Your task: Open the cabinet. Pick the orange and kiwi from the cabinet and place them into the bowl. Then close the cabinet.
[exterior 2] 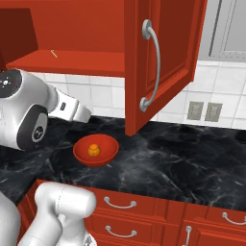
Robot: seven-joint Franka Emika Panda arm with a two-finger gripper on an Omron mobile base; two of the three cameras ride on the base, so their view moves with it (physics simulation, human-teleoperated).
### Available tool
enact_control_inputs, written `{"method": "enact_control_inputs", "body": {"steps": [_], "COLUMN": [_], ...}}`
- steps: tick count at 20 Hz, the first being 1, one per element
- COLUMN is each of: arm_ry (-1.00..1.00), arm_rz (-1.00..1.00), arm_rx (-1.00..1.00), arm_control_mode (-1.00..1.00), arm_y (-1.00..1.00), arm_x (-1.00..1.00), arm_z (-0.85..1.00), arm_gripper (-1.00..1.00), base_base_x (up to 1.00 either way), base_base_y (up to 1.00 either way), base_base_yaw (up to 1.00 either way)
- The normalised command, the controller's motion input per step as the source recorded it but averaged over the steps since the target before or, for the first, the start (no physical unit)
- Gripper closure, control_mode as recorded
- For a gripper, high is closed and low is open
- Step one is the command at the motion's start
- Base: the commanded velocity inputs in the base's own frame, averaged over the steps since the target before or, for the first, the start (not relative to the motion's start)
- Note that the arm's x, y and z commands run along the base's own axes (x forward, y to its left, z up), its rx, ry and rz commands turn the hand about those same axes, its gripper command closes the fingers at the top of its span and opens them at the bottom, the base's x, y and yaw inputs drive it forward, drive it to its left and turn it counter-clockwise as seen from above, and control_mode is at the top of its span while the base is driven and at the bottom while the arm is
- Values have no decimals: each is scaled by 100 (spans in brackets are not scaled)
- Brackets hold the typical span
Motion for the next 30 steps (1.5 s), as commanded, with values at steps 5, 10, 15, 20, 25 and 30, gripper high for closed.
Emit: {"method": "enact_control_inputs", "body": {"steps": [5,10,15,20,25,30], "arm_ry": [27,16,0,0,0,0], "arm_rz": [0,0,0,0,0,0], "arm_rx": [0,-1,0,0,1,1], "arm_control_mode": [-100,-100,-100,-100,-100,-100], "arm_y": [18,1,0,0,0,0], "arm_x": [5,46,57,75,62,74], "arm_z": [-81,-47,-22,-45,-69,-80], "arm_gripper": [100,100,100,100,100,100], "base_base_x": [0,0,0,0,0,0], "base_base_y": [0,0,0,0,0,0], "base_base_yaw": [0,0,0,0,0,0]}}
